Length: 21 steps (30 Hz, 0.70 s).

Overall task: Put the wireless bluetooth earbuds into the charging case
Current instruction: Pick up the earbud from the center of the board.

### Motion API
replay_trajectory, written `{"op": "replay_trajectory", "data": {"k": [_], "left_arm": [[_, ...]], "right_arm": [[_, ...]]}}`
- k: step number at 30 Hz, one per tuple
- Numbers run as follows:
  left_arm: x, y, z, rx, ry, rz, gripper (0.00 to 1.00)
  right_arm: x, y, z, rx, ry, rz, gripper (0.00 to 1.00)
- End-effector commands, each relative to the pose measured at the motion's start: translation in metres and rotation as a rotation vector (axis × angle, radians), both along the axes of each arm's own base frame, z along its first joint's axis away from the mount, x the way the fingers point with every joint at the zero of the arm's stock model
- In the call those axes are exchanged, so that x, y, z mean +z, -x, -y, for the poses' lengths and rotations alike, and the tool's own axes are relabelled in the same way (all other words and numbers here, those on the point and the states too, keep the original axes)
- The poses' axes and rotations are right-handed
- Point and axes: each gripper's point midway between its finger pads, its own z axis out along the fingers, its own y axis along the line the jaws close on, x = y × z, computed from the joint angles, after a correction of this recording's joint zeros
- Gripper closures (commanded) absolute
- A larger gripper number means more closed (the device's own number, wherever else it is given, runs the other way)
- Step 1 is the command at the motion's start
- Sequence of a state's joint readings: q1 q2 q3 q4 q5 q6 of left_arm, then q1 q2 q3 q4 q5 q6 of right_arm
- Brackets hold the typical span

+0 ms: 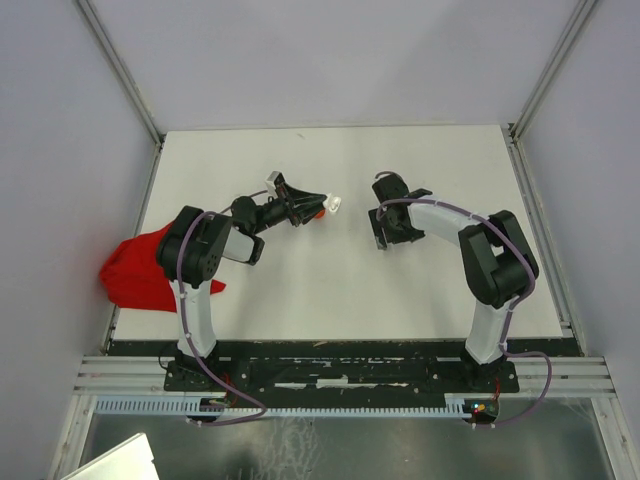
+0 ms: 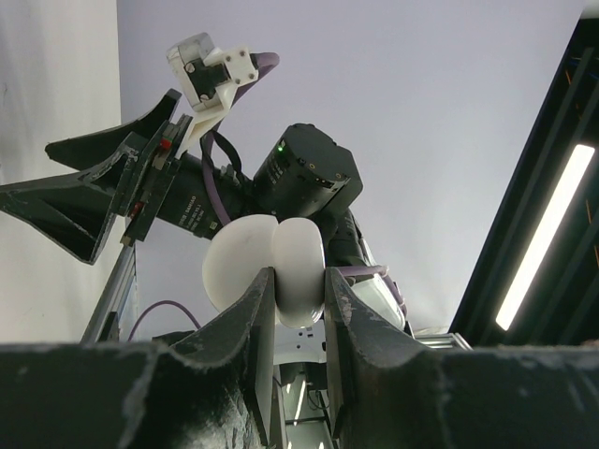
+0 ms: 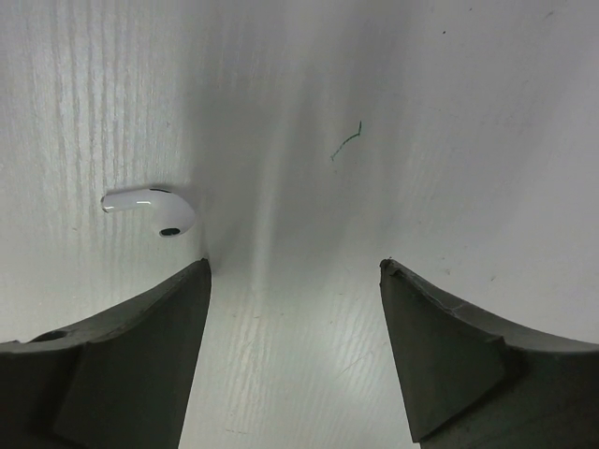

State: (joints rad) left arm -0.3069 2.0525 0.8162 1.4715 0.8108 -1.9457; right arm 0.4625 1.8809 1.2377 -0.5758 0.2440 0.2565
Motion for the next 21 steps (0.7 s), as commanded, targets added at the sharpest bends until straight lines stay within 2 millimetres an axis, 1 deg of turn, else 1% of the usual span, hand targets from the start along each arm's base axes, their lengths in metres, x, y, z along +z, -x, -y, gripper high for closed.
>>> {"op": "replay_trajectory", "data": {"k": [1,21], "left_arm": [[0.014,0.0,-0.002,0.003,0.026,0.063,0.97],[0.012,-0.001,-0.008,0.017,0.021,0.058,0.97]], "right_arm": [[-0.001,-0.015,-0.006,-0.001,-0.006,0.034,0.19],[-0.004,-0.052,-0.017,-0.011,0.006,0.092,0.19]]}}
